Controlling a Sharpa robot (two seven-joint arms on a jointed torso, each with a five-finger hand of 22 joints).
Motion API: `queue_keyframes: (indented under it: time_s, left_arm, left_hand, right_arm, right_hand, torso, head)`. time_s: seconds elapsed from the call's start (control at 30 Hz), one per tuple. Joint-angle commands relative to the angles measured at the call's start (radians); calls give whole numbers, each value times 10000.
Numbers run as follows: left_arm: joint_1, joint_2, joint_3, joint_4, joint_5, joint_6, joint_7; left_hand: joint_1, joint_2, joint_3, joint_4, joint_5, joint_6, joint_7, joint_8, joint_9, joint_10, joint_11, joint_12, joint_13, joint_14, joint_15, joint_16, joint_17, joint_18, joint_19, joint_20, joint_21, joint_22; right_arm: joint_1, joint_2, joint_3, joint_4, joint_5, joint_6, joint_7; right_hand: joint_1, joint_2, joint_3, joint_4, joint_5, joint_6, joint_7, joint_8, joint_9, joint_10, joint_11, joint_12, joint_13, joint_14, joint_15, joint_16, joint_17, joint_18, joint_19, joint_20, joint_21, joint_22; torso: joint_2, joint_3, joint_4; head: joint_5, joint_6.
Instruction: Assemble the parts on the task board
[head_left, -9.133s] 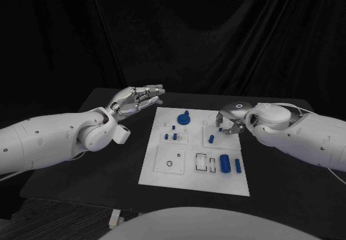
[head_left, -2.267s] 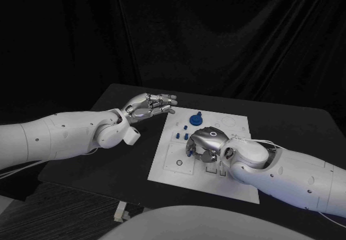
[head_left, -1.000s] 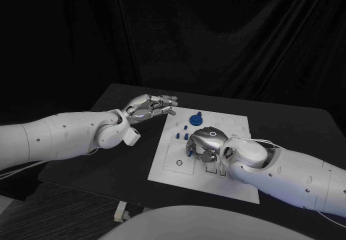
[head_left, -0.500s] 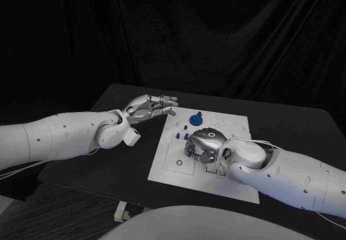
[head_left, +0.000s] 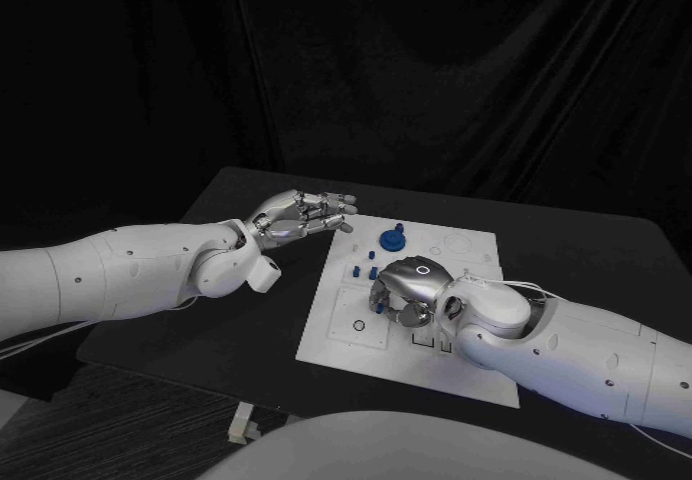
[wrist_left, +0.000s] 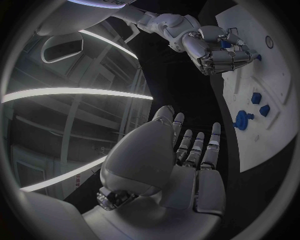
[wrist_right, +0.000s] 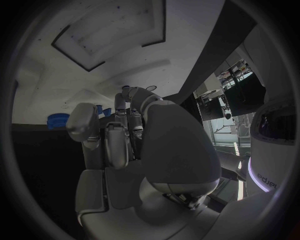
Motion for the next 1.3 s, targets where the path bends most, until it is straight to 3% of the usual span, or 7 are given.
queue_keyframes:
  time_s: [0.03, 0.17, 0.4, 0.53, 0.9, 1.17, 1.3]
  left_arm:
    - [-19, 17, 10, 3, 80, 188, 38]
    - [-22, 20, 10, -1, 80, 223, 14]
    - [-28, 32, 10, -11, 80, 266, -20]
    - [-30, 36, 10, -13, 80, 292, -41]
    - [-34, 32, 9, -14, 80, 341, -85]
    - [-37, 14, 9, -29, 80, 354, -90]
    - [-38, 10, 9, -40, 80, 356, -90]
  left_hand:
    - [6, -25, 703, -57, 29, -98, -21, 154, -55, -81, 36, -119, -86, 101, 24, 176, -25, 35, 95, -36, 0, -115]
    - [19, -31, 745, -66, 52, -107, -25, 160, -55, -83, 27, -112, -85, 130, 75, 217, -22, 53, 140, -38, 21, -120]
    - [37, -39, 778, -83, 73, -110, -30, 166, -55, -84, 24, -103, -85, 145, 96, 232, -22, 66, 175, -40, 38, -123]
    - [51, -45, 800, -97, 88, -111, -31, 171, -55, -85, 23, -103, -84, 149, 104, 233, -24, 74, 196, -41, 48, -125]
    - [71, -60, 860, -122, 120, -113, -25, 183, -54, -77, 20, -75, -81, 175, 169, 278, -21, 103, 258, -44, 77, -132]
    - [75, -67, 879, -129, 126, -116, -27, 187, -54, -77, 14, -76, -81, 185, 200, 294, -20, 114, 280, -46, 87, -134]
    - [75, -67, 879, -129, 126, -116, -27, 187, -54, -77, 14, -76, -81, 185, 200, 294, -20, 114, 280, -46, 87, -134]
  right_arm:
    - [-28, 1, 4, -4, -75, 129, -240]
    - [-28, -4, 4, -13, -75, 344, -253]
    - [-29, -13, 4, -20, -75, 749, -236]
    - [-29, -12, 4, -27, -75, 856, -260]
    - [-28, -38, 4, -36, -75, 897, -363]
    - [65, -427, 4, 275, -75, -180, -380]
    - [295, -716, 4, 549, -75, -722, -340]
  right_hand:
    - [81, 98, 405, -44, 269, 298, 123, -106, -6, 406, -180, -41, 201, 537, -96, -110, 457, 43, -44, -63, -8, 1402]
    - [26, 84, 366, -43, 249, 268, 140, -156, -26, 428, -181, -37, 223, 526, -97, -134, 426, 58, -78, -62, -83, 1380]
    - [-70, 161, 110, -119, -551, -570, 316, -749, -289, 198, -111, -139, 326, 547, -30, -134, 438, 47, -44, 8, -39, 1373]
    - [-221, 130, -15, -77, -1136, -1710, -7, -1298, -572, -105, -120, -332, 318, 541, -9, -184, 376, 71, -54, 13, -157, 1331]
    - [-326, 120, -123, -7, -1447, -2589, -400, -1286, -863, -382, 22, -536, 311, 520, 80, -268, 268, 80, -67, 109, -333, 1288]
    - [-496, 58, -404, 198, -1998, -3066, -703, -1281, -1056, -891, 211, -771, 243, 507, 235, -299, 230, 86, -87, 225, -487, 1251]
    - [-488, 35, -1037, 532, -2558, -3654, -1071, -1267, -1324, -1465, 397, -943, 139, 508, 384, -296, 225, 94, -68, 373, -577, 1226]
  torso:
    - [0, -1, 0]
    - [-1, 0, -1]
    - [-1, 1, -1]
    - [-1, 0, -1]
    - [-1, 0, 0]
    - [-1, 0, -1]
    - [0, 0, -1]
  head:
    - [7, 1]
    - [9, 1]
    - [0, 1]
    - [4, 1]
    - [14, 1]
    - [2, 1]
    - [-20, 1]
